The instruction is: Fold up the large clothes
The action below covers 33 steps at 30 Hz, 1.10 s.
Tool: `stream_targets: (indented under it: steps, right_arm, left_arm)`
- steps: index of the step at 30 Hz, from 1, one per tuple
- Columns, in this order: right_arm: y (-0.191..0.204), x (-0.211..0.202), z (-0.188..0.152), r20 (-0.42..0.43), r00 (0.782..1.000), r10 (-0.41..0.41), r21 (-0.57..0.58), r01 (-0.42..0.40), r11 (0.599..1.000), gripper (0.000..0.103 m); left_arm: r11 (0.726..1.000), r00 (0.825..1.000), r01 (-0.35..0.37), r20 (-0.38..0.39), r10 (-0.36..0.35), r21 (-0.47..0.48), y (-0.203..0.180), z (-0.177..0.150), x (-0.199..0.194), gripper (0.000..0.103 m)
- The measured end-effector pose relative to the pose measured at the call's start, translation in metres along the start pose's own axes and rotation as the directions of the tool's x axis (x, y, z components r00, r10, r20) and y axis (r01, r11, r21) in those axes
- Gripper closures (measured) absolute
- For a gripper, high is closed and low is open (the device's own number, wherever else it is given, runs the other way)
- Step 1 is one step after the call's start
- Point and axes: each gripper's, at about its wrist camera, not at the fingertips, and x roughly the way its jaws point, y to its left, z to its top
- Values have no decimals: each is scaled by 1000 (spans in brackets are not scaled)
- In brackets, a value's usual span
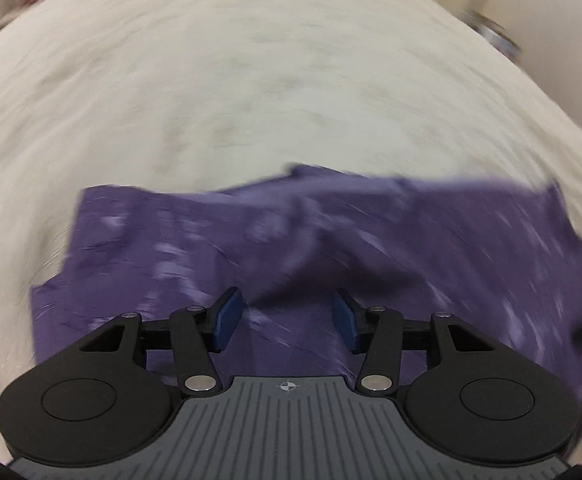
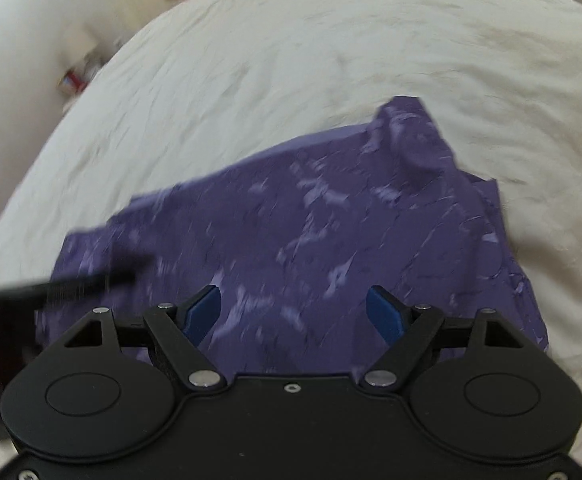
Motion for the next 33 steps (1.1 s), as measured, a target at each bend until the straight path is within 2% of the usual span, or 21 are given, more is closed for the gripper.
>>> stream_targets:
  steps: [4,8,11,14,18,20,22,24,25,28,30,33]
  right_arm:
    - [24,4,-5,-19,1000,6,-153,-9,988,21]
    - [49,17,-5,-49,999,13,-298,-27,954,15]
    - [64,32,-7,-78,996,-36,-412,1,911,15]
    - [60,48,3,-81,991,-103,-451,56,891,13]
    - [24,62,31,-87,984,-157,-340,119,933,10]
    - [3,67,43,-84,973,-214,-293,181,939,9]
    - [-25,71,53,-97,967,-234,-208,210,955,6]
    - [-48,72,60,-111,957,-269,-144,253,957,0]
    - [-58,72,61,-121,953,-276,-114,263,958,0]
    - [-80,72,62,-162,968,-192,9,196,981,1]
    - [-77,69,61,-154,968,-197,-7,198,980,1]
    - [-79,56,60,-129,974,-184,12,187,982,1]
  left_arm:
    - [999,1000,5,-8,-4,51,7,2,4,55]
    - [999,1000,9,2,-9,39,9,-1,4,54]
    - [1000,1000,5,5,-5,26,3,-4,7,53]
    - [1000,1000,5,2,-5,17,3,-2,8,48]
    - [1000,1000,1,0,-1,19,3,-1,9,45]
    - [1000,1000,1,1,-1,18,3,-1,9,45]
    - [1000,1000,-3,1,3,18,3,-2,9,45]
    - [1000,1000,-10,2,10,28,2,-2,9,45]
    - [999,1000,-8,3,8,32,2,-2,9,45]
    - [999,1000,12,-3,-12,36,6,-1,9,43]
    - [999,999,43,-19,-43,24,9,1,9,30]
    - [998,996,67,-51,-67,-5,9,6,0,23]
